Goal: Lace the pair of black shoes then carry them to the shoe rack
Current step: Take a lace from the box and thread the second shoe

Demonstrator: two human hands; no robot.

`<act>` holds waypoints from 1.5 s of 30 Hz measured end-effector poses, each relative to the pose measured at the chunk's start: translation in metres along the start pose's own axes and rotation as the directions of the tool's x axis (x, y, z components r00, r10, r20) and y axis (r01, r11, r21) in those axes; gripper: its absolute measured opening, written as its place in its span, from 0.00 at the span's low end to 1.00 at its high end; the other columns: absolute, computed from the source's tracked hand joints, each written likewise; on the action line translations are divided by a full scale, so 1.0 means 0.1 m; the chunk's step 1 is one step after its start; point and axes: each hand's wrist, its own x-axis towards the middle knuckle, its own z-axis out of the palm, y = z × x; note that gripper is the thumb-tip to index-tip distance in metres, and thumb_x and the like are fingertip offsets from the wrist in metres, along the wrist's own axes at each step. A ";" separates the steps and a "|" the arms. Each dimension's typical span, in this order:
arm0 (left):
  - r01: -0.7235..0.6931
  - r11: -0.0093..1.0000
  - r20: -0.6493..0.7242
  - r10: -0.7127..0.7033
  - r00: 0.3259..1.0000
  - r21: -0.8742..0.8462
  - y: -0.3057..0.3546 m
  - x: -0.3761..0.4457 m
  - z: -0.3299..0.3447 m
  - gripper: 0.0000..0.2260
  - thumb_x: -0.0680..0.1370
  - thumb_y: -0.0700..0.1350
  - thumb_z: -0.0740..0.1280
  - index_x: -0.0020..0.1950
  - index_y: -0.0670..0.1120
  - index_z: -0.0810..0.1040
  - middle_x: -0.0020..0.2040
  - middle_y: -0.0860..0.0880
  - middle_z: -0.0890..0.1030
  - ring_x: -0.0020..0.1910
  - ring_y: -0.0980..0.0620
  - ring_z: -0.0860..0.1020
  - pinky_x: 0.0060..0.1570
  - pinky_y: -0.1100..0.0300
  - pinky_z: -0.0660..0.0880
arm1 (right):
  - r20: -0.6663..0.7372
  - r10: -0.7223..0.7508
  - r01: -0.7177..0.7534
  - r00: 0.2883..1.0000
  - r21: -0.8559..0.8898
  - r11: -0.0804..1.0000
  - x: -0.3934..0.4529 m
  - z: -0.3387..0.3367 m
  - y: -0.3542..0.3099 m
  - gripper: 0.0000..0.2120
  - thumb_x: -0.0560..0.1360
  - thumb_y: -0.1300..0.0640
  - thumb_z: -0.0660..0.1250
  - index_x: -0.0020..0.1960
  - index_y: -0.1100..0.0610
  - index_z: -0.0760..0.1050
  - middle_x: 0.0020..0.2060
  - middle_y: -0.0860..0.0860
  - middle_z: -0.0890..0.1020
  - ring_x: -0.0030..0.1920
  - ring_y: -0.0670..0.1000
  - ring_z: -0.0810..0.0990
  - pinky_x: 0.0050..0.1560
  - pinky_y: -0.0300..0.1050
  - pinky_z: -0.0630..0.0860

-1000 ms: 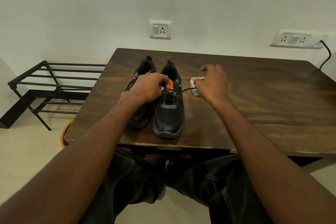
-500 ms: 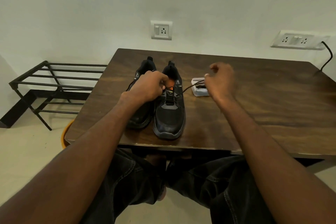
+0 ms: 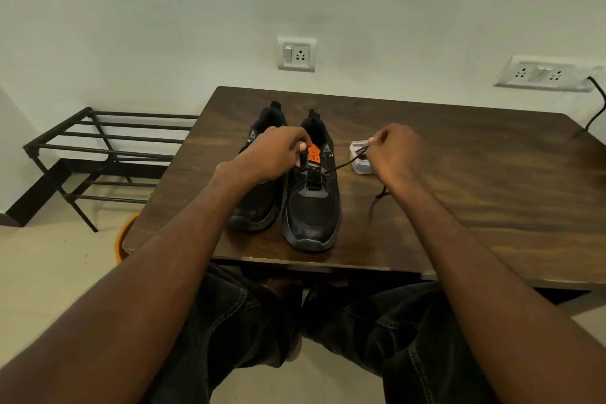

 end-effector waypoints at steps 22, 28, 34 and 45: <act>0.033 0.985 0.095 -0.050 0.994 0.172 0.08 -0.05 0.03 0.07 0.79 0.39 0.69 0.42 0.47 0.80 0.41 0.49 0.81 0.43 0.51 0.79 0.46 0.57 0.73 | 0.524 -0.181 0.117 0.832 0.154 0.981 -0.09 0.11 -0.10 0.09 0.78 0.57 0.74 0.39 0.52 0.82 0.40 0.49 0.84 0.46 0.49 0.82 0.47 0.47 0.77; 0.007 0.981 0.100 -0.027 0.995 0.193 0.06 -0.04 0.02 0.05 0.80 0.42 0.69 0.45 0.47 0.81 0.44 0.49 0.82 0.45 0.52 0.80 0.52 0.53 0.78 | 0.568 -0.148 0.025 0.810 0.217 0.976 -0.10 0.09 -0.10 0.07 0.80 0.61 0.70 0.44 0.58 0.83 0.44 0.53 0.85 0.49 0.51 0.84 0.57 0.54 0.82; 0.006 1.000 -0.191 -0.011 0.982 -0.027 0.11 -0.02 -0.02 0.10 0.84 0.55 0.65 0.46 0.53 0.80 0.40 0.52 0.83 0.37 0.57 0.81 0.42 0.57 0.78 | 0.650 -0.216 -0.312 0.729 0.596 0.740 -0.17 -0.21 -0.31 0.06 0.78 0.63 0.74 0.55 0.61 0.84 0.41 0.57 0.87 0.41 0.51 0.85 0.38 0.41 0.77; 0.227 0.502 0.217 -0.079 0.973 -0.834 0.43 -0.09 -0.01 0.31 0.83 0.67 0.54 0.68 0.41 0.74 0.37 0.45 0.81 0.43 0.41 0.85 0.55 0.49 0.82 | 0.632 -0.240 -0.643 0.737 0.765 0.040 -0.07 -0.38 -0.33 0.04 0.80 0.61 0.70 0.54 0.59 0.80 0.46 0.55 0.85 0.51 0.54 0.87 0.48 0.44 0.84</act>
